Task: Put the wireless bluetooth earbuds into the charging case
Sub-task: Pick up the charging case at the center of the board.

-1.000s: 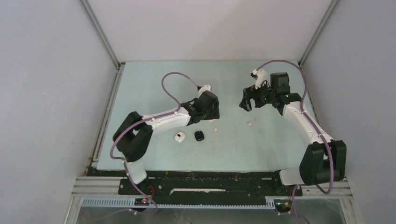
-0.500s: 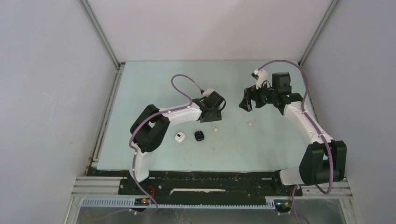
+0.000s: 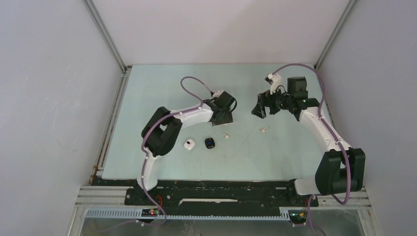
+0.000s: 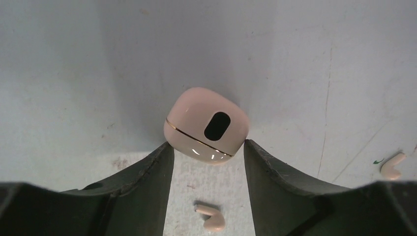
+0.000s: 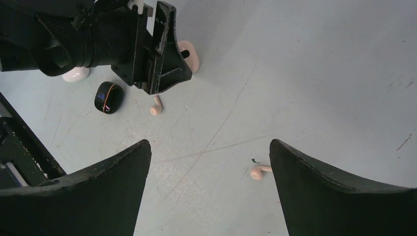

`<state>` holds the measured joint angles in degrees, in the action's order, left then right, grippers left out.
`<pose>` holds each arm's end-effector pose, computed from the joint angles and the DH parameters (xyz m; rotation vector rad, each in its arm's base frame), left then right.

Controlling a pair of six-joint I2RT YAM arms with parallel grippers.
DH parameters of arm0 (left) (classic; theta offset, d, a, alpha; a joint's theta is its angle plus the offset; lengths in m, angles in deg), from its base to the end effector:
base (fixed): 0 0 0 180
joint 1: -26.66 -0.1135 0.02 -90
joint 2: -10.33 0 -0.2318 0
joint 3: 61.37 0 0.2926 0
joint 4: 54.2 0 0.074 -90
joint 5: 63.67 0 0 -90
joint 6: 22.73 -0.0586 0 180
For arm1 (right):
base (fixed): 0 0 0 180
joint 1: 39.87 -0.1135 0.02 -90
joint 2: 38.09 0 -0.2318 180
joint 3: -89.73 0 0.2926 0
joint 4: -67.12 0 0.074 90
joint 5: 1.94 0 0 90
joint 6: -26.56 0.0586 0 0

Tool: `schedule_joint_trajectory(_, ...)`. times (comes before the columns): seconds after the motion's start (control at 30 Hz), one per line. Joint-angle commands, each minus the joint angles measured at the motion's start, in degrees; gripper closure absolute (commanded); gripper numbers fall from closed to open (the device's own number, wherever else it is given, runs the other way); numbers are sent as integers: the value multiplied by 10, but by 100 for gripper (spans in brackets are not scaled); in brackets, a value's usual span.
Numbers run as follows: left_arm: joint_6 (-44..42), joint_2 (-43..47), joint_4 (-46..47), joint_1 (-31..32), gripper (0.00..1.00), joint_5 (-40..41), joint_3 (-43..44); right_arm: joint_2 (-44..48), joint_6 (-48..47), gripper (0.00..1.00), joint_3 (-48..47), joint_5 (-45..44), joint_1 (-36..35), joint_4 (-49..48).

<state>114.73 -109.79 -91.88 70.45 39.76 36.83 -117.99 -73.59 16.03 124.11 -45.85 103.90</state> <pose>0.3516 -0.3182 0.0918 -0.1659 2.5884 -0.2900 0.3535 0.0717 0.2274 -0.6217 2.1509 0.6858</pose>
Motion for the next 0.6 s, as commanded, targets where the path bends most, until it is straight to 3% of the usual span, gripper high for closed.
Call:
schedule_joint_trajectory(0.0,-7,-13,1,-5,39,-11,28,6,-9,8,0,24,7,2)
schedule_joint_trajectory(0.3,-12,-42,-22,-29,39,-27,78,-5,-8,8,0,46,16,8)
schedule_joint_trajectory(0.57,-27,-84,-56,-32,31,-41,151,-5,-5,8,0,54,20,10)
